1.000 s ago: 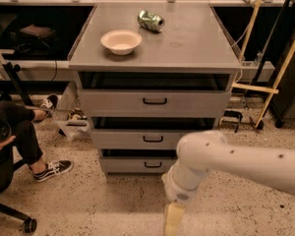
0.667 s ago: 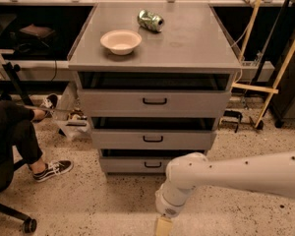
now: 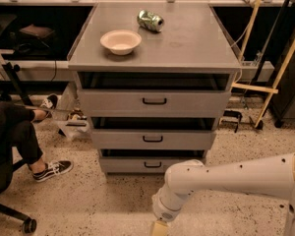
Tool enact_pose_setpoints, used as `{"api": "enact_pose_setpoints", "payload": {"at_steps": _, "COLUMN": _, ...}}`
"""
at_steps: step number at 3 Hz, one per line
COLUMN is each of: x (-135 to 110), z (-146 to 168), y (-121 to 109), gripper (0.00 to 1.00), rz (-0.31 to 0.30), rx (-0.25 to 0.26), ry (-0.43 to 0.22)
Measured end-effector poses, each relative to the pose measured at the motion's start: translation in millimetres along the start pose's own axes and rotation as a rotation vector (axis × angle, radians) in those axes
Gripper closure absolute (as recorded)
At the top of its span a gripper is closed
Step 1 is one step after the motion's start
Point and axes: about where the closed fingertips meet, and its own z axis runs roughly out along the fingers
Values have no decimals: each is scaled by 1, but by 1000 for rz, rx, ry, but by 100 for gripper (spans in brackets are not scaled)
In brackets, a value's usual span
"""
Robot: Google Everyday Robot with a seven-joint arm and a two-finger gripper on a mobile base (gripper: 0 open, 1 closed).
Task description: Open bottom drawer
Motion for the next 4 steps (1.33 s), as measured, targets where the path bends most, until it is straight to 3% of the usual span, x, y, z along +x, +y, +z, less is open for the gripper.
{"api": "enact_pose_setpoints", "payload": {"at_steps": 1, "x": 10, "z": 3, "y": -18, "gripper": 0, "rz": 8, "rx": 42, "ry": -70}}
{"api": "enact_pose_setpoints", "payload": {"at_steps": 2, "x": 17, "z": 2, "y": -69, "gripper": 0, "rz": 6, "rx": 171, "ry": -216}}
{"api": "enact_pose_setpoints", "payload": {"at_steps": 3, "x": 19, "z": -33, "y": -112, "gripper": 0, "rz": -1, "rx": 374, "ry": -345}}
{"api": "enact_pose_setpoints", "payload": {"at_steps": 4, "x": 22, "z": -78, "y": -134, "gripper": 0, "rz": -7, "rx": 558, "ry": -382}}
